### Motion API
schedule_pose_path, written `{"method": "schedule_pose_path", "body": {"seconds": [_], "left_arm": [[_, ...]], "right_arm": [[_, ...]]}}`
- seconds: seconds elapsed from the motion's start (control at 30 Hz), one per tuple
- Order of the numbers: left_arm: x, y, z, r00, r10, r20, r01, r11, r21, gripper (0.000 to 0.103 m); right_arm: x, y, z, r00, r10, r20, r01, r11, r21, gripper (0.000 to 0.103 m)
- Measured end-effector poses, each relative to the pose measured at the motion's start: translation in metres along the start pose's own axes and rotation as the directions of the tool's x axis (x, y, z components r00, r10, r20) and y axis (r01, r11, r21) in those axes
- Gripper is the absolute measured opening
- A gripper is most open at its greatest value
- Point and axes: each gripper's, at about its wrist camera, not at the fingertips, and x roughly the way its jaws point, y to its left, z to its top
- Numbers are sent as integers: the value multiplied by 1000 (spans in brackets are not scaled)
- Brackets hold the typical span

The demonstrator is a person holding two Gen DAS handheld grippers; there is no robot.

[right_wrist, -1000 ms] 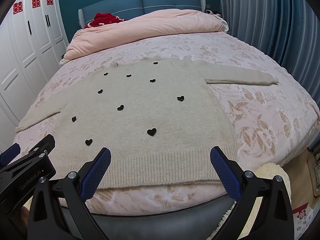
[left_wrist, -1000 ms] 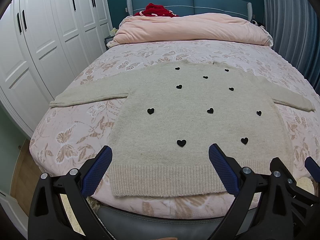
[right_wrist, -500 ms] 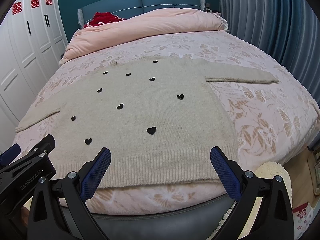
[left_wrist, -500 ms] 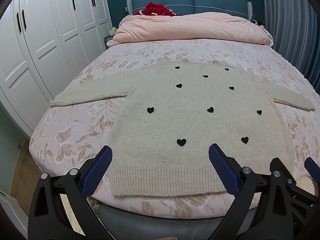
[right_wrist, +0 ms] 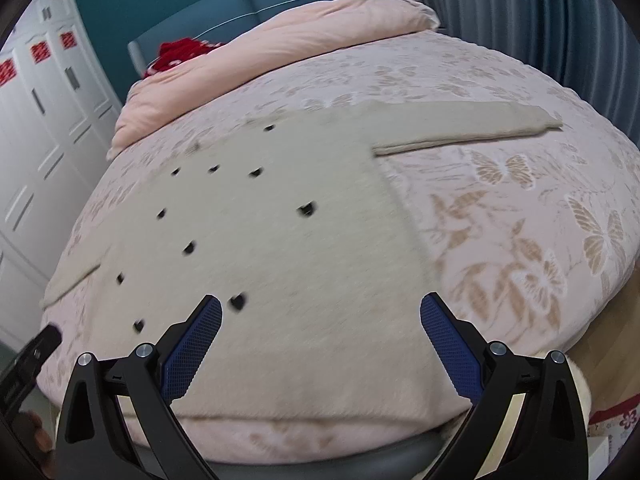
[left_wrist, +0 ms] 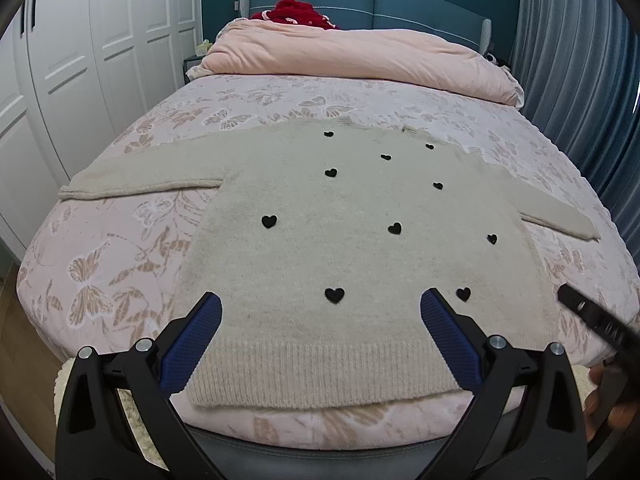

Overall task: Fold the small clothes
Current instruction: 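Grasp a sweater sleeve cuff with the right tool and lift it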

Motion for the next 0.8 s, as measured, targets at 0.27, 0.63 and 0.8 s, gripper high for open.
{"method": "schedule_pose_path", "body": {"seconds": [0.27, 0.63, 0.8], "left_arm": [[43, 2, 4, 999, -12, -53, 9, 998, -55, 98], [85, -7, 16, 998, -24, -61, 21, 998, -58, 98], [100, -5, 20, 991, -100, -91, 92, 991, -94, 98]], "right_arm": [[82, -172, 117, 994, -113, 1, 107, 945, 309, 98], [172, -298, 198, 988, -153, 3, 121, 792, 599, 84], [186, -303, 214, 991, -120, 59, 60, 792, 608, 12]]}}
